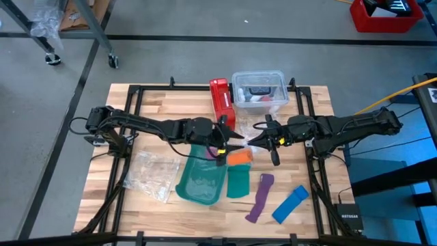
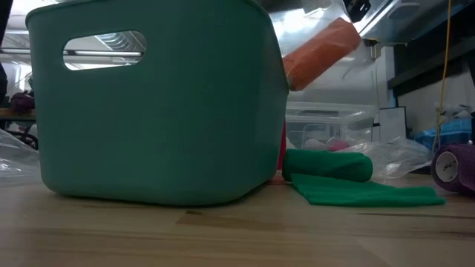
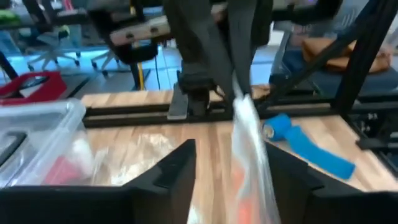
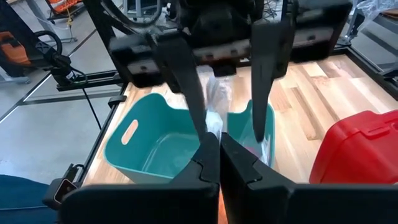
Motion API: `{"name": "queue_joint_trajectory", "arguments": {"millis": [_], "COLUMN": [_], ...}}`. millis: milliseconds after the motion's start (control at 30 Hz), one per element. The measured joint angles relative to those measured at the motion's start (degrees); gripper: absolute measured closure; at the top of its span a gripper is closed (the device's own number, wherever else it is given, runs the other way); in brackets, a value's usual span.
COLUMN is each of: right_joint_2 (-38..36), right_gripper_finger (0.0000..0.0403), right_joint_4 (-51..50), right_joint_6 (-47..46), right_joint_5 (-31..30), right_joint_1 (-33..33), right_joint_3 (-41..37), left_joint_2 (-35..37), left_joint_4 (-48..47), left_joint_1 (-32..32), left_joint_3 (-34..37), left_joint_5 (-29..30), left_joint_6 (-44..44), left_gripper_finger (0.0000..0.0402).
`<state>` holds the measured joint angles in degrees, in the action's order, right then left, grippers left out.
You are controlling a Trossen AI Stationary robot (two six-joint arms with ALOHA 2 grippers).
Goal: Roll bandage
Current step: Close the transparent zip bag
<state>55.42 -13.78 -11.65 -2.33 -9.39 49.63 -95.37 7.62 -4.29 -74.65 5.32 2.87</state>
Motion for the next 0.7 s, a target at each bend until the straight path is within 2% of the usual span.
{"name": "queue_joint_trajectory", "arguments": {"millis": [133,267,700], "right_joint_2": [0.0,0.1,1.1], "right_gripper_finger": [0.0403,0.0403,0.0403], "right_joint_4": [-0.2,-0.1,1.0], "right_joint_6": [0.1,0.1,0.1], "right_joint_5": [0.0,-0.1,-0.1], "right_joint_1": [0.0,0.0,0.0], "right_joint_3": [0.0,0.0,0.0], "left_joint_2": [0.0,0.0,0.0], "left_joint_4": [3.6,7.0,7.8], "left_joint_1": [-0.1,0.0,0.7], "left_joint_3": [0.0,0.0,0.0], "left_joint_5": [-0.5,-1.5,-1.7], "left_joint_6": [0.1,0.1,-2.5], "left_gripper_finger": [0.0233,0.0233,0.0281]}}
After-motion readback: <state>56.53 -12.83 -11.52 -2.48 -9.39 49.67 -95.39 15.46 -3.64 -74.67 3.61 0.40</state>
